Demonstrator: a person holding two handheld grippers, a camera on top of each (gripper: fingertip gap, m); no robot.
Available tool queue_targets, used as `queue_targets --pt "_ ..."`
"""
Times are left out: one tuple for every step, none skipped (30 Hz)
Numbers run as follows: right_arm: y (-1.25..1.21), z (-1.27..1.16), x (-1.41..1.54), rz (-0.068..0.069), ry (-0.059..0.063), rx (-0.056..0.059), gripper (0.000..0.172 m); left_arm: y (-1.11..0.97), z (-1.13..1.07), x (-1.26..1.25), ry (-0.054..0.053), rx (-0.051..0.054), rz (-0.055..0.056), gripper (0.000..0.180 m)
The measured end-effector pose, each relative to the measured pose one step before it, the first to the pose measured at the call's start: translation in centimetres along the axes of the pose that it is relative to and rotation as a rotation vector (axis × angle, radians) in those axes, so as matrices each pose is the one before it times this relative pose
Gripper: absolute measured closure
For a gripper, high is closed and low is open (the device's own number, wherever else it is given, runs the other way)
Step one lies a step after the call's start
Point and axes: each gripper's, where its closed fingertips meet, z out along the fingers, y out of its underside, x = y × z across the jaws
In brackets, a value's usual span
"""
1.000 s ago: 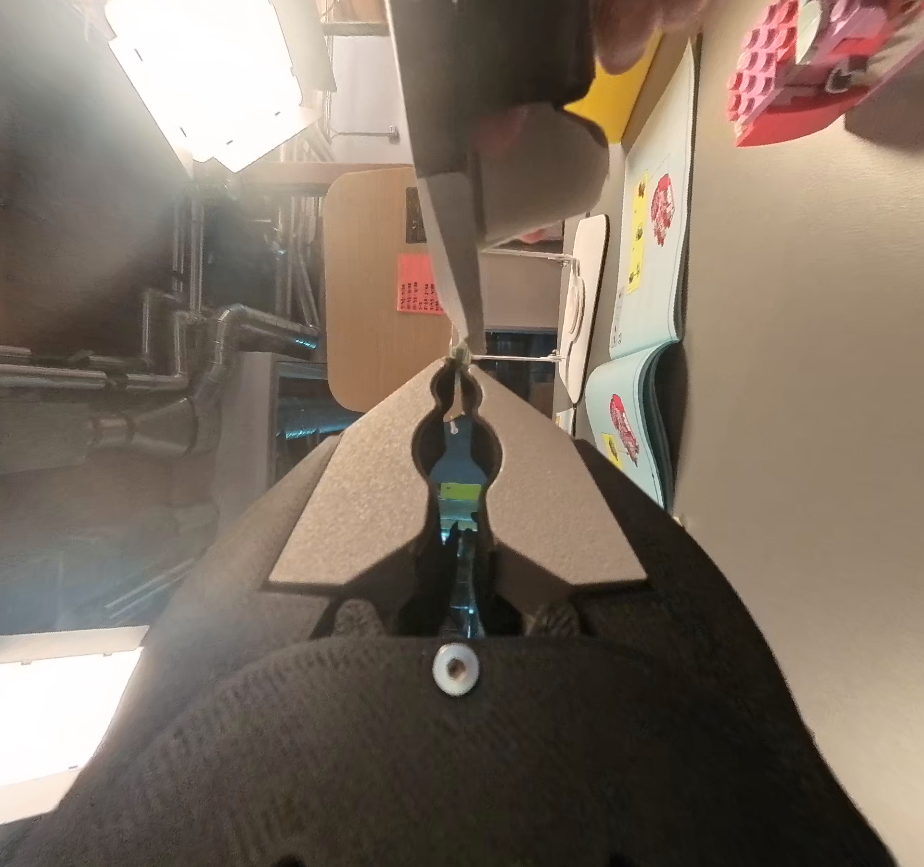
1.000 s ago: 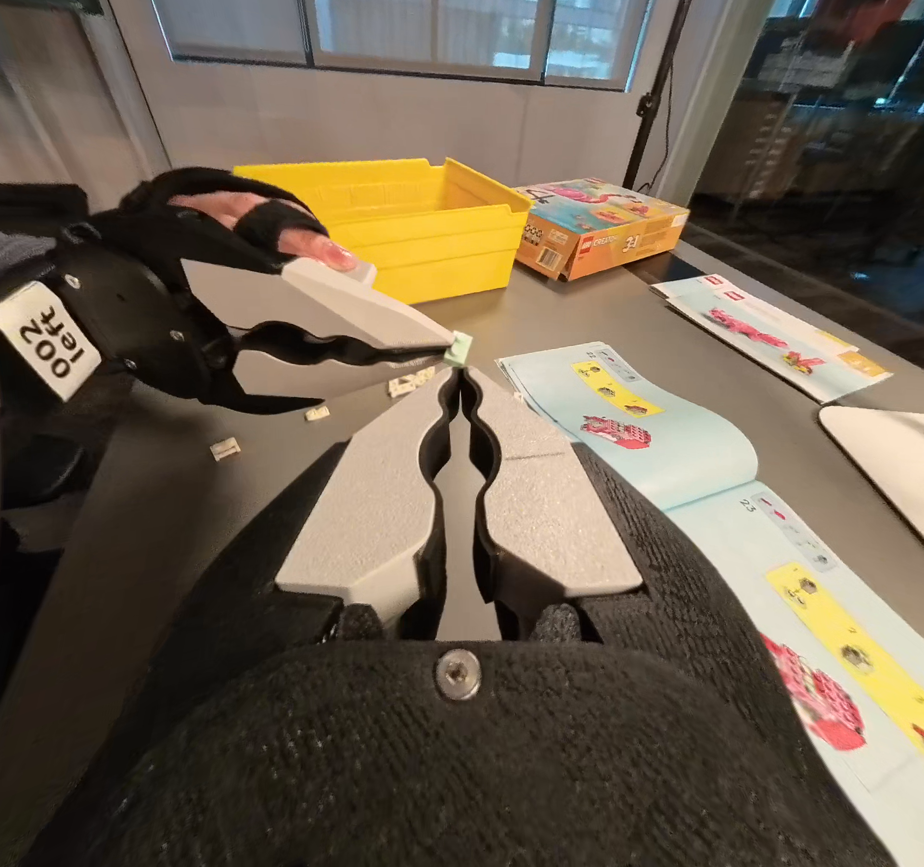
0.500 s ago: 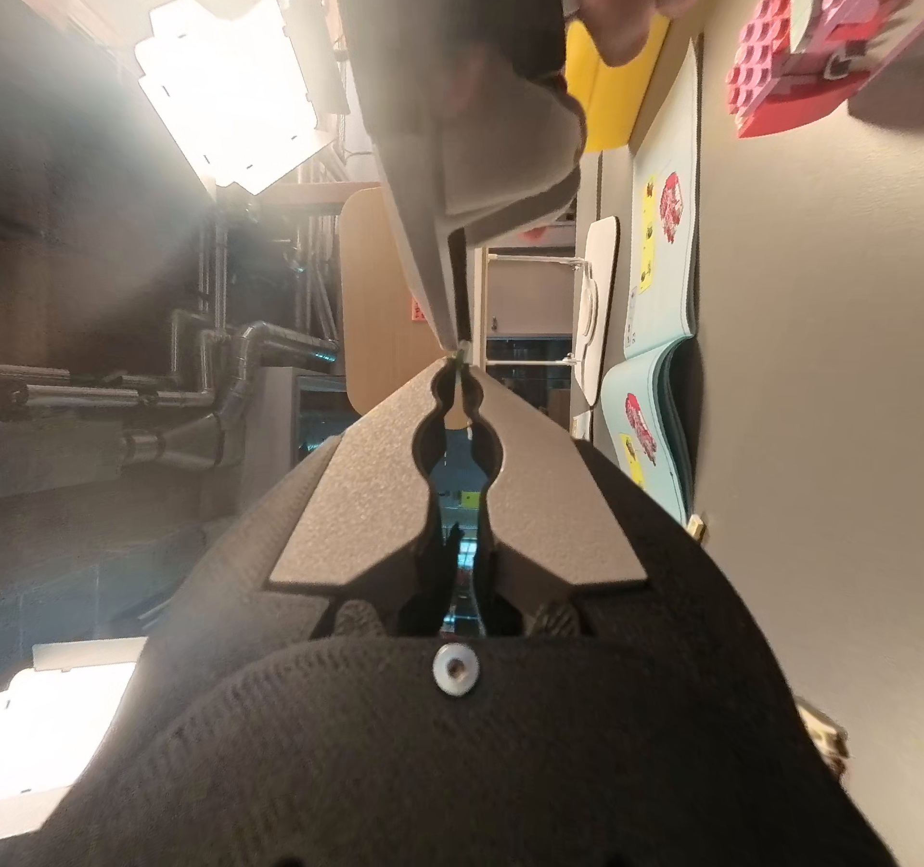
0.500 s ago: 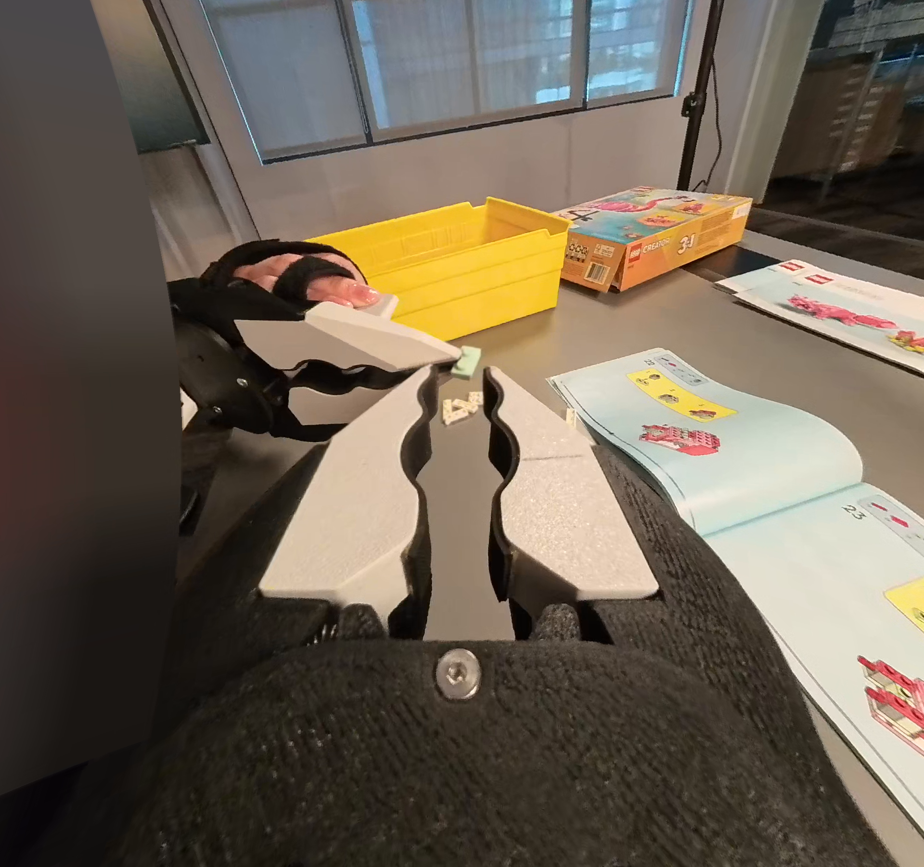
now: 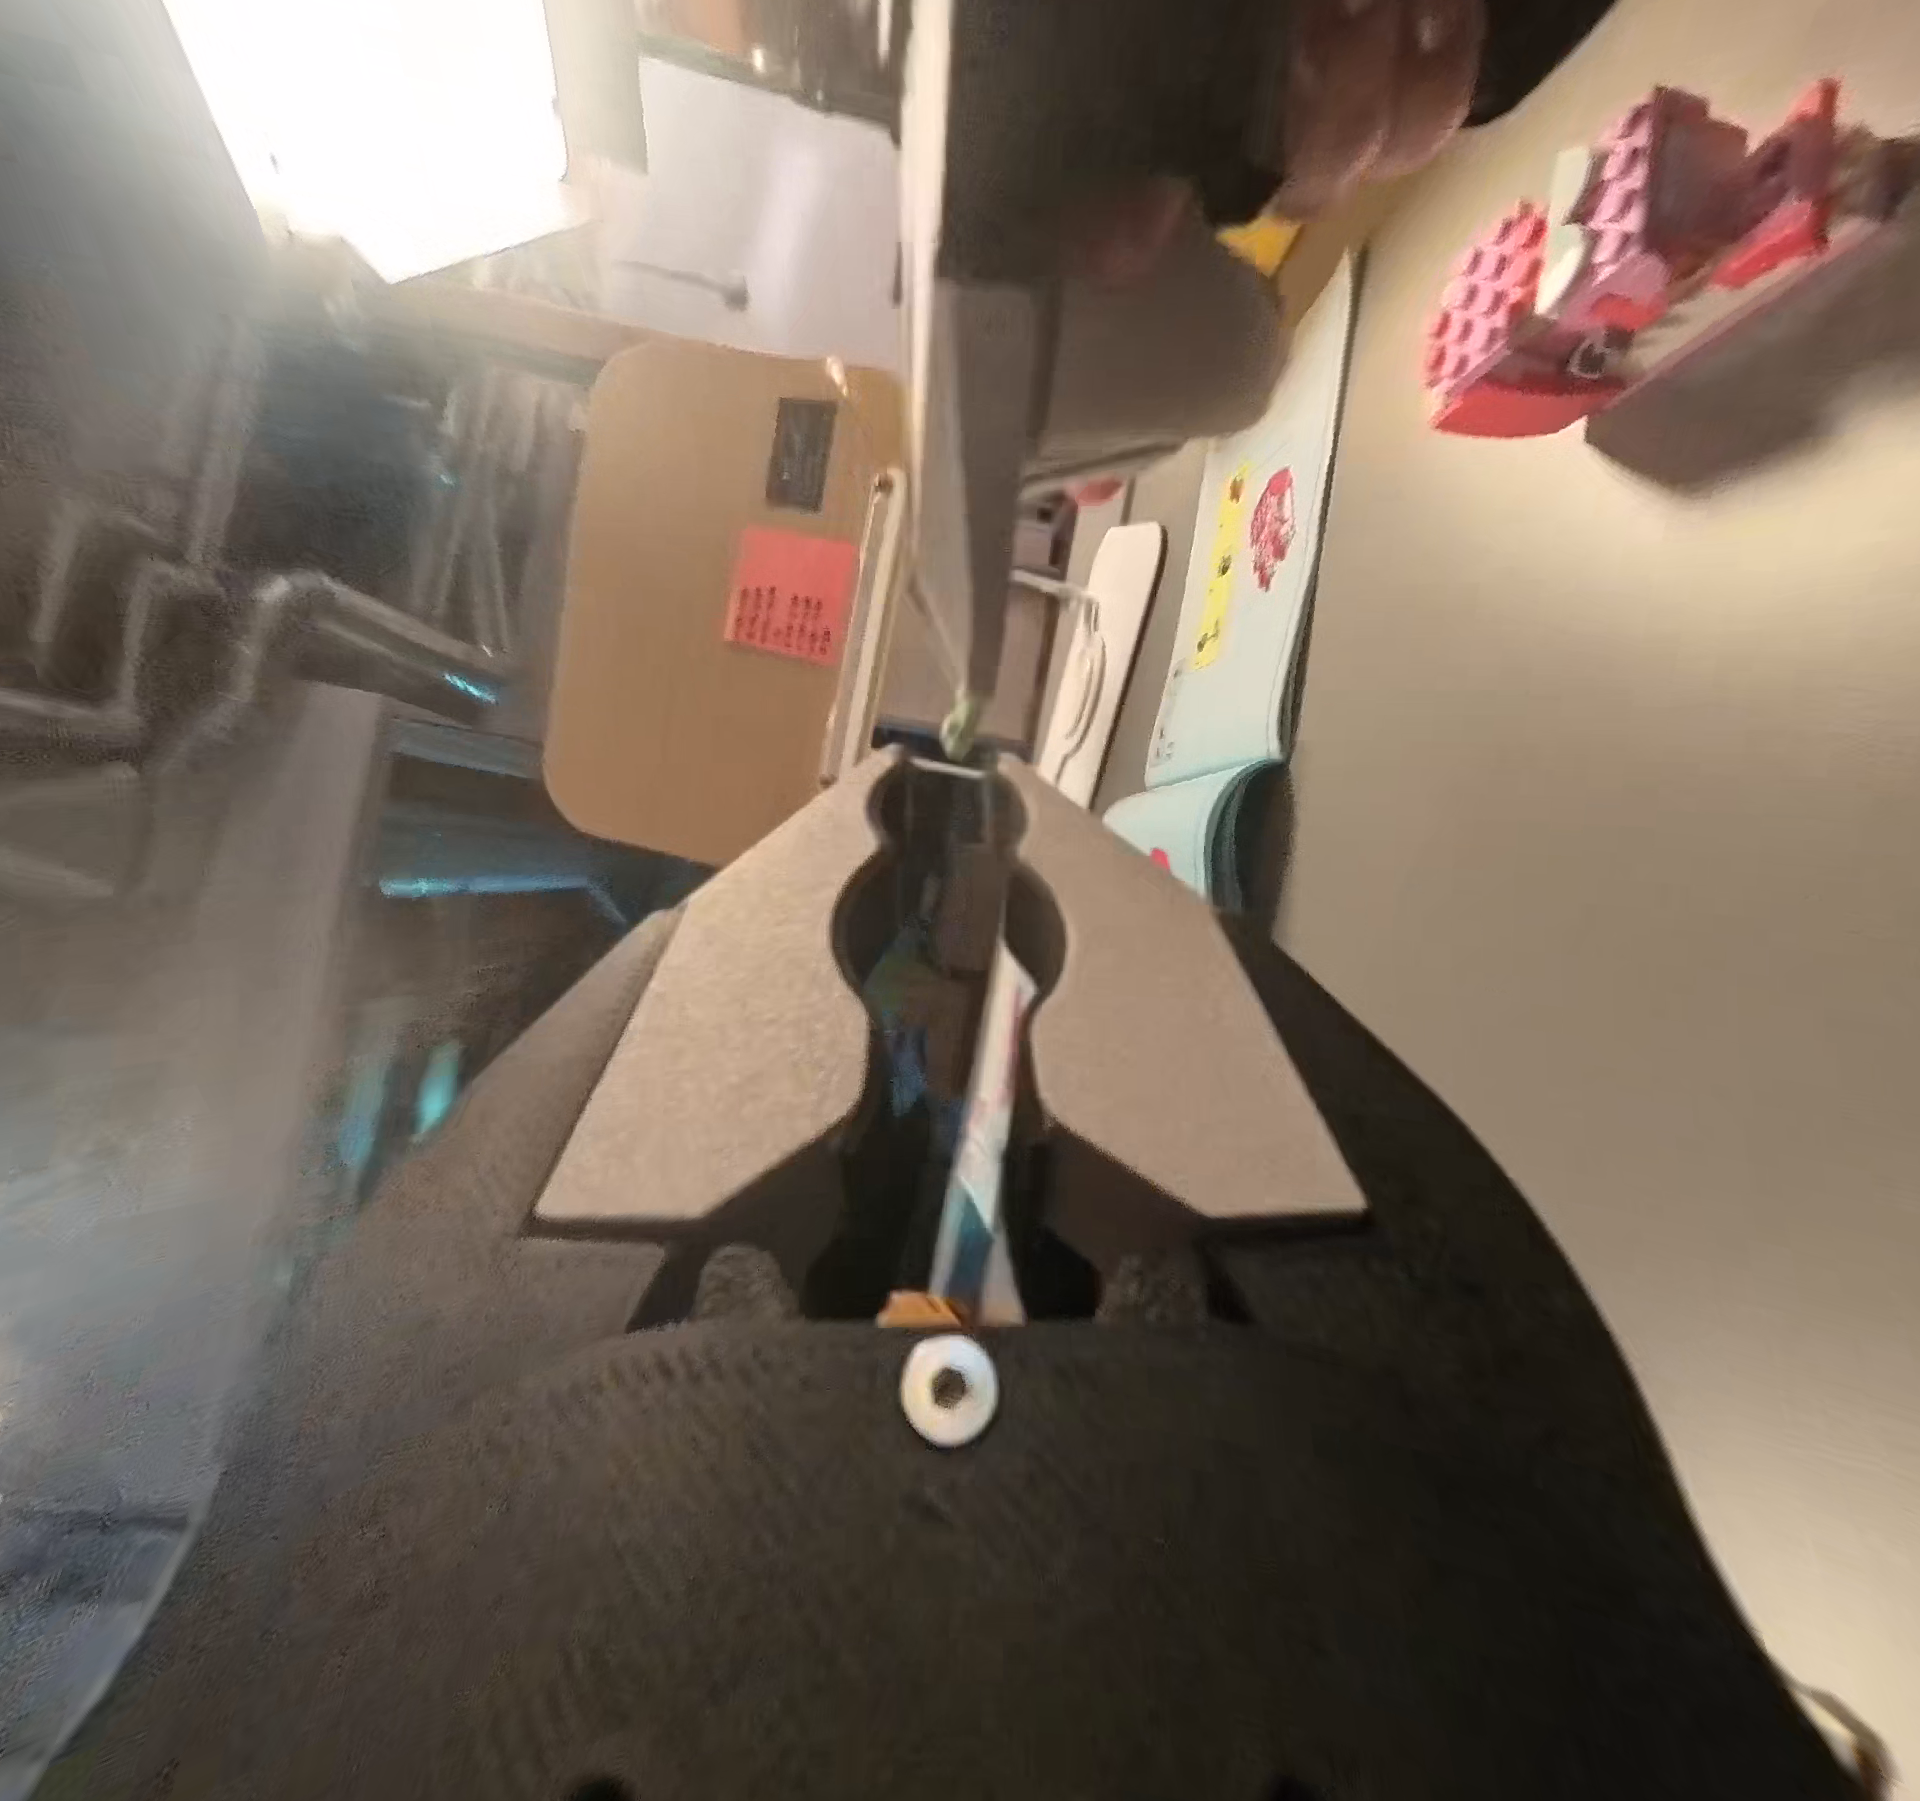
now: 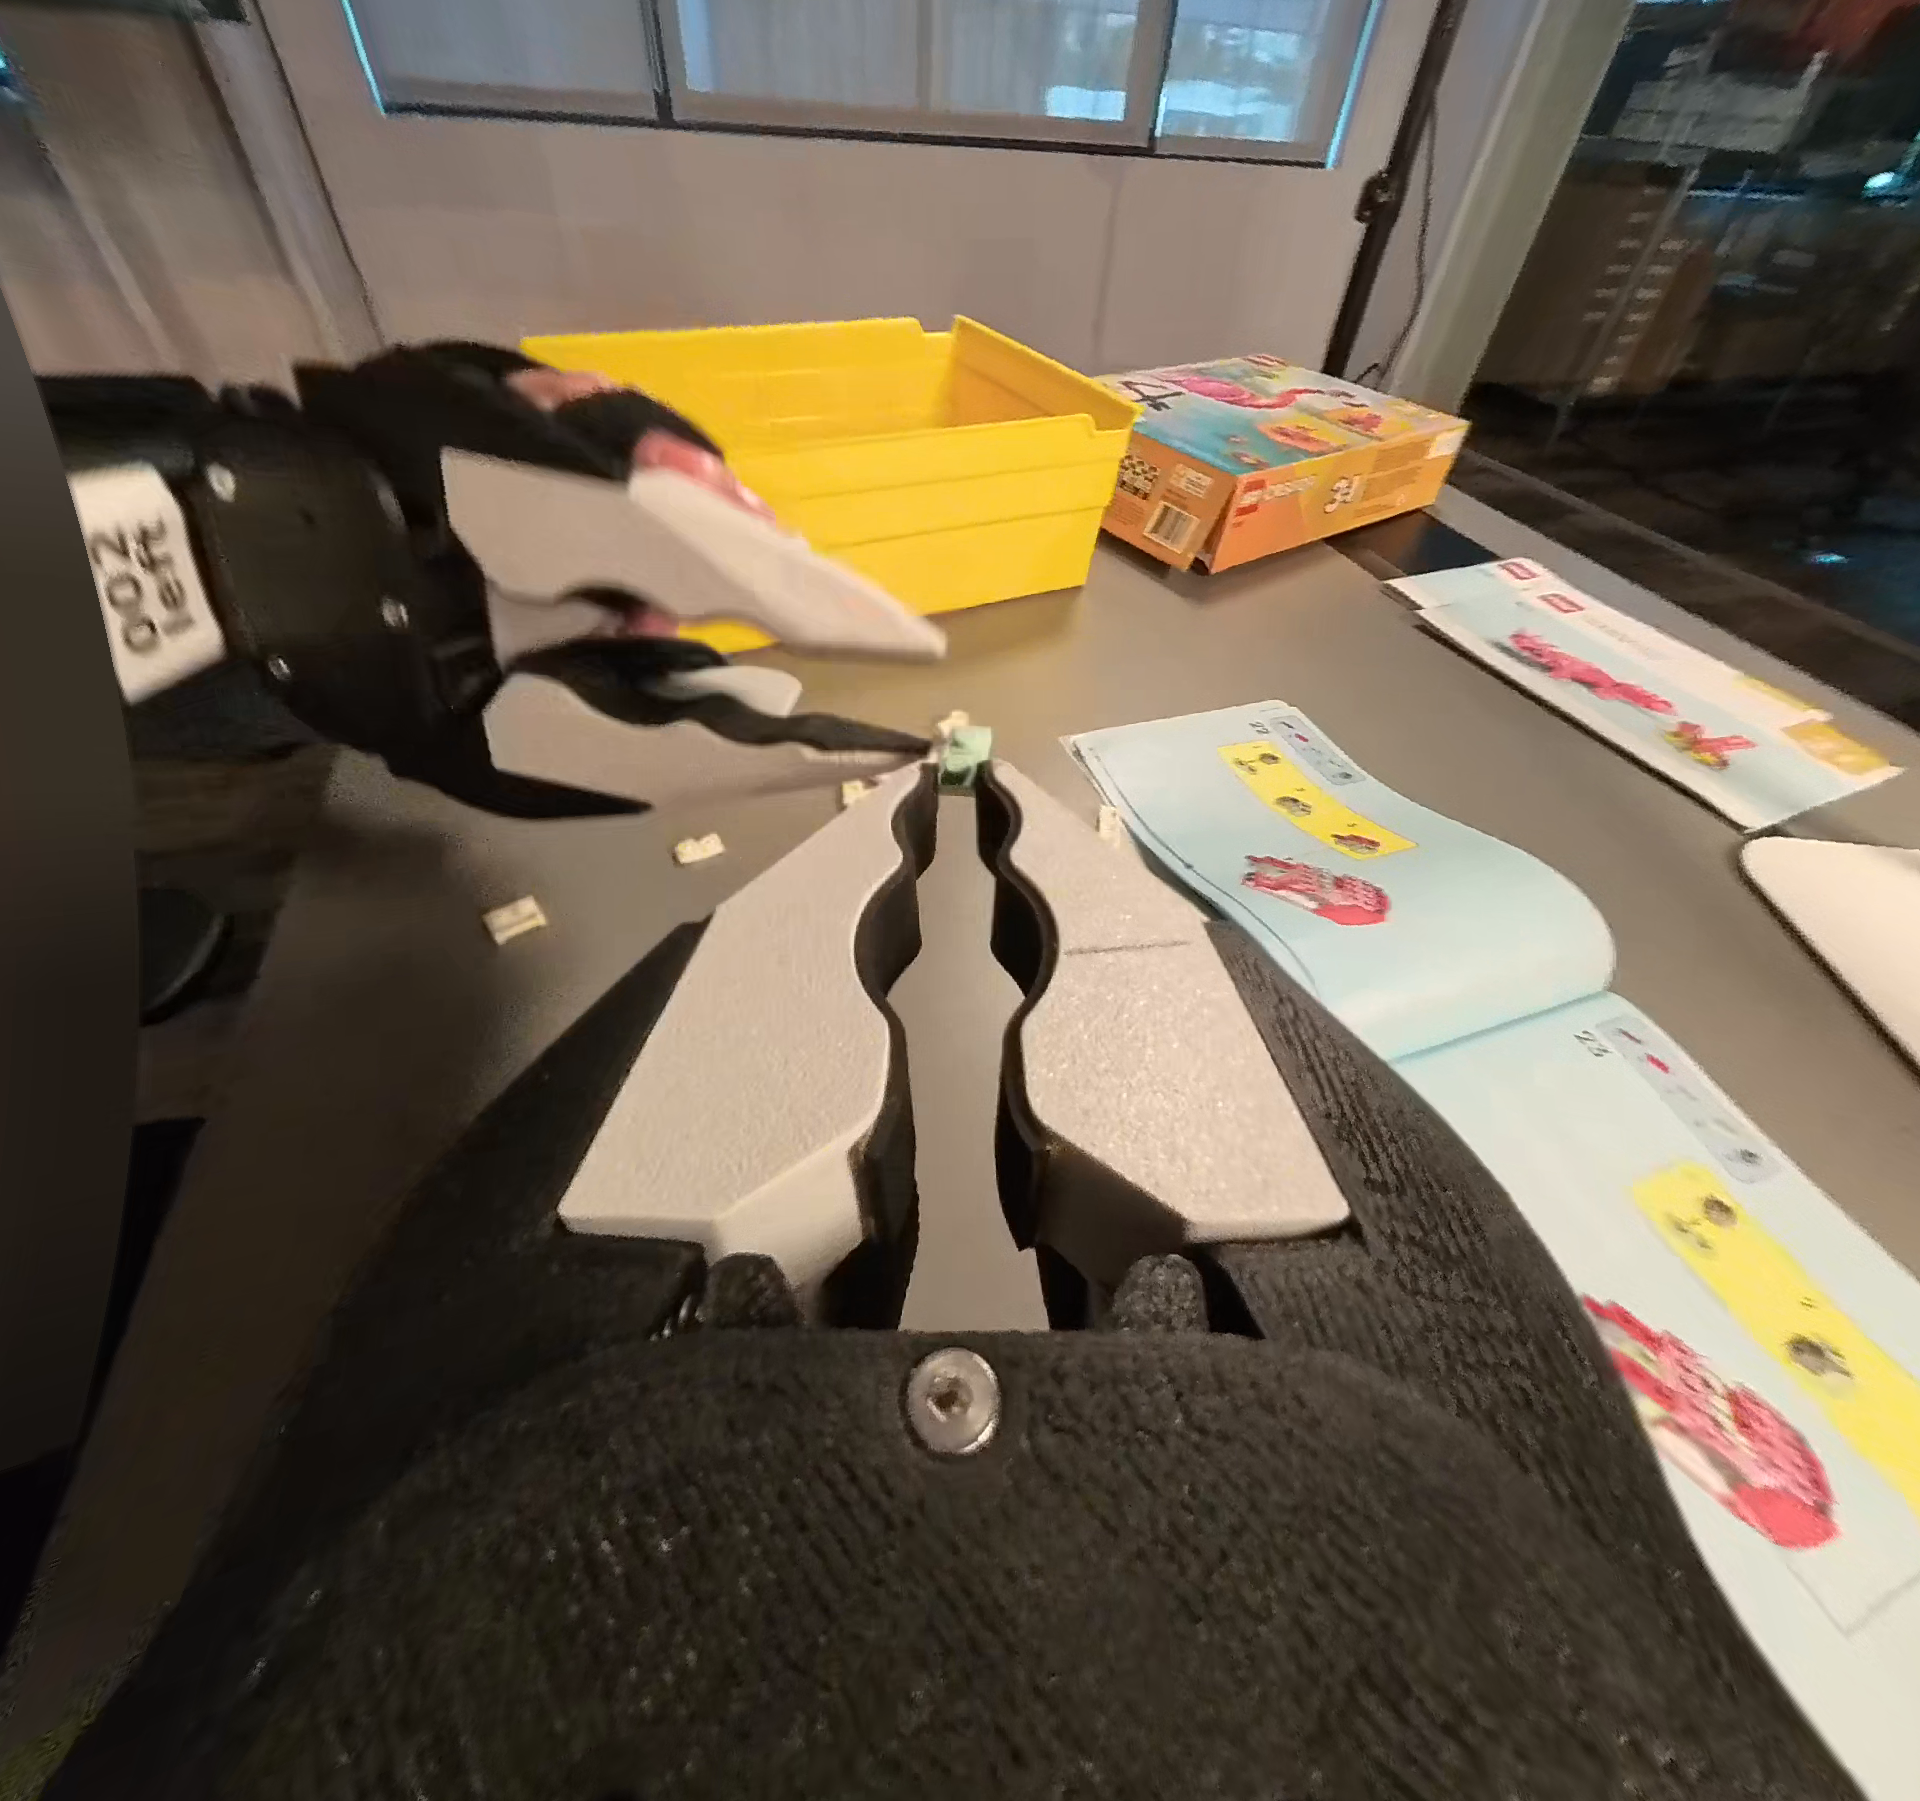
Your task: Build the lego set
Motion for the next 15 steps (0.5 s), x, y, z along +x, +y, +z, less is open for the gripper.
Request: queue_targets --pt "-0.057 -0.049 -0.107 -0.0233 0.0150 -0.0078 0.166 0.699 -0.311 -0.410 0.0033 -0.0243 -0.0522 0.158" --pt "-0.086 0.016 -0.300 -0.0217 0.0095 -0.0096 0.166 0.725 -0.470 -0.654 -0.0024 -0.0222 -0.0612 0.151" --pt "-0.106 0.099 -0.486 -0.0222 0.0074 -0.0134 0.166 0.642 -0.685 -0.884 -0.0062 -0.0156 -0.0650 0.149" --pt "-0.098 0.213 -0.658 -0.0198 0.0073 -0.0175 0.167 0.528 -0.863 -1.154 -0.0142 -0.0110 -0.0691 0.148" --pt "-0.016 0.318 -0.695 -0.0188 0.0120 -0.0218 0.167 0.469 -0.995 -1.356 -0.0181 -0.0100 -0.0719 0.146" --pt "0.036 0.406 -0.766 -0.0218 0.0116 -0.0199 0.167 0.441 -1.067 -1.525 -0.0220 -0.0121 -0.0716 0.145" --pt "0.162 0.494 -0.735 -0.0186 0.0097 -0.0227 0.166 0.506 -1.121 -1.669 -0.0288 -0.0172 -0.0675 0.145" --pt "0.252 0.611 -0.714 -0.0103 0.0051 -0.0233 0.167 0.567 -1.123 -1.787 -0.0355 -0.0214 -0.0652 0.146" --pt "0.303 0.726 -0.704 -0.0011 -0.0033 -0.0226 0.167 0.624 -1.055 -1.659 -0.0284 -0.0248 -0.0551 0.146" --pt "0.369 0.844 -0.665 0.0053 -0.0076 -0.0221 0.167 0.709 -0.985 -1.641 -0.0306 -0.0306 -0.0410 0.146" --pt "0.523 0.926 -0.480 0.0067 -0.0038 -0.0285 0.167 0.794 -0.913 -1.719 -0.0372 -0.0344 -0.0266 0.146" --pt "0.684 0.962 -0.377 0.0011 -0.0031 -0.0380 0.167 0.858 -0.810 -1.748 -0.0395 -0.0368 -0.0172 0.146" --pt "0.754 0.951 -0.281 0.0003 -0.0026 -0.0425 0.167 0.888 -0.711 -1.711 -0.0354 -0.0362 -0.0121 0.146" --pt "0.714 0.893 -0.201 0.0004 -0.0030 -0.0399 0.167 0.916 -0.570 -1.577 -0.0258 -0.0351 -0.0091 0.148" --pt "0.696 0.799 -0.207 0.0000 -0.0091 -0.0380 0.166 1.023 -0.412 -1.531 -0.0214 -0.0398 -0.0094 0.150"
